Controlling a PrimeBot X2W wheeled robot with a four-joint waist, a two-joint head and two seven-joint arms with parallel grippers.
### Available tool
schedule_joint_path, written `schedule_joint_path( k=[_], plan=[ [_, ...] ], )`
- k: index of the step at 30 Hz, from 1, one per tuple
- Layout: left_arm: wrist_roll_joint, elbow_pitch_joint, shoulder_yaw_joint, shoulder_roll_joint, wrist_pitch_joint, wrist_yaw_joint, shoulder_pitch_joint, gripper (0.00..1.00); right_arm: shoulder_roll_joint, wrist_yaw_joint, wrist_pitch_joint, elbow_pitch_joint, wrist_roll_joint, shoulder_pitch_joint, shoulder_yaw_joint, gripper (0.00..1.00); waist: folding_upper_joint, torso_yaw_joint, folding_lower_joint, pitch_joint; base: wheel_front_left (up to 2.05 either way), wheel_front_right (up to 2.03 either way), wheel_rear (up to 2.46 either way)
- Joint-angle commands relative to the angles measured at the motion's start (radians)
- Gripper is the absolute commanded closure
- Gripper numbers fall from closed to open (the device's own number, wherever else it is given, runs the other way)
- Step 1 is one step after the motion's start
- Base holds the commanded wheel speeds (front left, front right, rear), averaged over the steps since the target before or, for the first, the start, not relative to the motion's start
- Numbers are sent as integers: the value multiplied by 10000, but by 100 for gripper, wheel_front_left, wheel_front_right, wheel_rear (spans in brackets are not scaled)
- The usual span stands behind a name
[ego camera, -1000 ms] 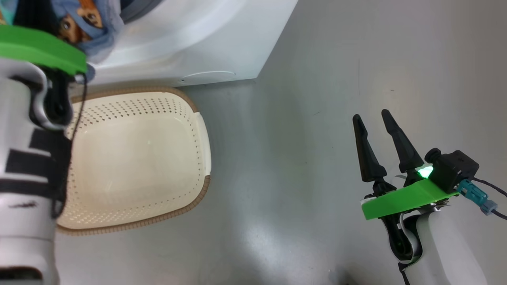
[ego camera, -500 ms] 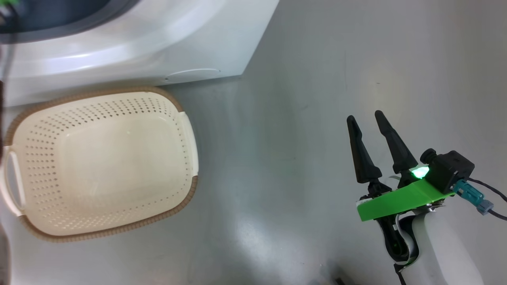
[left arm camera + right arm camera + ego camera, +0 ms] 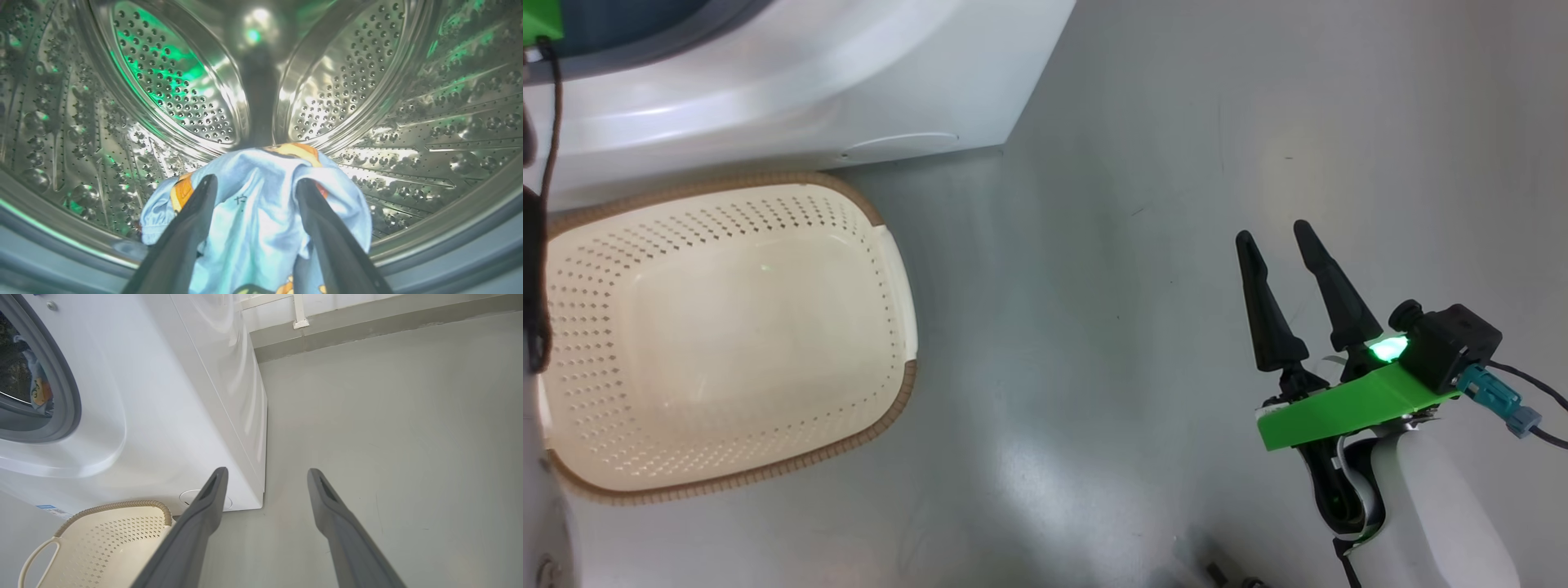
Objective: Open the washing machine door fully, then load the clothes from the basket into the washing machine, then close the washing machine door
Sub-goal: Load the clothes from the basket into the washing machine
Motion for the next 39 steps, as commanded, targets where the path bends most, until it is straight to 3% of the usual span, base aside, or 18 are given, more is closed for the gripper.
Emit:
schedule_joint_path(
  k=[1,11,39],
  plan=[
    [154,-193,237,394,-51,-54,-51,0,45,16,-48,-225,125,44,171,0,0,34,0,-6,0,0,0],
    [284,-462,673,61,-51,-95,464,0,45,16,-48,-186,22,56,116,0,0,234,0,-177,0,0,0],
    [1082,-3319,1108,-1224,-51,-101,5167,0,-189,16,-48,-9,-737,645,-511,0,0,1564,0,-1545,0,0,0]
  ],
)
